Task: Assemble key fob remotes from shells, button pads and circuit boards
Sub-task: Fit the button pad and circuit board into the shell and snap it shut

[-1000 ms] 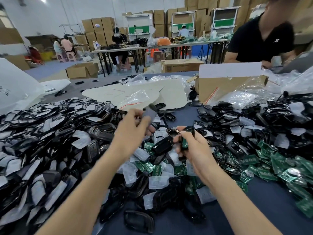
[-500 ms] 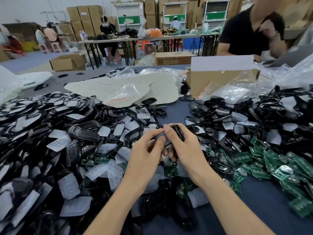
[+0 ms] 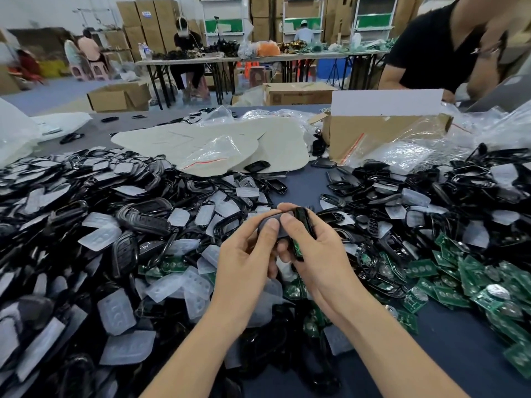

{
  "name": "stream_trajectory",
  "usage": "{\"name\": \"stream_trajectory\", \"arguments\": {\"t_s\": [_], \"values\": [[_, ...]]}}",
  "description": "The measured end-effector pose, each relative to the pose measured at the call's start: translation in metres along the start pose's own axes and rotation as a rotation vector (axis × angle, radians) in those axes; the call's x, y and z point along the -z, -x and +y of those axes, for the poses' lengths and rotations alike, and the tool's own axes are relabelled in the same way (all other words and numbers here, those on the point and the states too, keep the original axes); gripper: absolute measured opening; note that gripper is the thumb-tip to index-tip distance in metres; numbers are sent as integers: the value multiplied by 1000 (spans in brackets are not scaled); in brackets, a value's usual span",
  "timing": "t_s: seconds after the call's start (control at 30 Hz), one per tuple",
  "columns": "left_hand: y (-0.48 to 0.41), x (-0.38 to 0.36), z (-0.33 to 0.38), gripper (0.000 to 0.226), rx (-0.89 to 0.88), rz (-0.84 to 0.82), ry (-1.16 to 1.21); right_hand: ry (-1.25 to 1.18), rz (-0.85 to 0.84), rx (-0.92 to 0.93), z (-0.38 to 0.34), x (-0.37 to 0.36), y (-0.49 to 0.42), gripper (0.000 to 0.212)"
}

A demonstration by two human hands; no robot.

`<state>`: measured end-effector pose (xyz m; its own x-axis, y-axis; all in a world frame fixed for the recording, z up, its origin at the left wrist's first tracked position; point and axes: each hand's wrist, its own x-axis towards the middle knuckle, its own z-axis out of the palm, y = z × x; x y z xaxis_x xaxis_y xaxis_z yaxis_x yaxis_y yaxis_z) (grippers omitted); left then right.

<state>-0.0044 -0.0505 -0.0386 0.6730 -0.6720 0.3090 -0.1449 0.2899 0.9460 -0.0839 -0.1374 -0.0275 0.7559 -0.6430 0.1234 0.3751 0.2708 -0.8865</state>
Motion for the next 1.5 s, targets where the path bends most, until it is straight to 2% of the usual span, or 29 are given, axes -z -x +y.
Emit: {"name": "stream_trajectory", "arguments": {"t_s": [0.17, 0.27, 0.37, 0.63, 0.83, 1.03, 1.13, 1.23, 1.33, 1.5], "values": [[2, -1, 3, 22, 7, -2, -1, 23, 24, -7, 3, 0, -1, 19], [3, -1, 3, 22, 29, 9, 8, 123, 37, 38, 5, 2, -1, 10], [3, 1, 3, 21, 78, 41, 33, 213, 38, 61, 7, 3, -1, 10], [2, 1, 2, 23, 117, 70, 46, 198, 45, 51, 8, 1, 1, 6], [2, 4, 9, 31, 48, -52, -52, 153, 92, 38, 4, 4, -2, 14], [3, 13, 11, 33, 33, -178, -141, 227, 63, 65, 1, 6, 0, 14], [0, 20, 11, 38, 0, -198, -322, 350, 51, 96, 2, 6, 1, 16], [-3, 26, 11, 39, -63, -238, -520, 375, -8, 59, 1, 7, 2, 16], [-3, 29, 13, 42, -67, -266, -490, 429, -18, 59, -1, 9, 2, 11], [-3, 29, 16, 51, -36, -342, -428, 456, 86, 90, -4, 11, 1, 11]]}}
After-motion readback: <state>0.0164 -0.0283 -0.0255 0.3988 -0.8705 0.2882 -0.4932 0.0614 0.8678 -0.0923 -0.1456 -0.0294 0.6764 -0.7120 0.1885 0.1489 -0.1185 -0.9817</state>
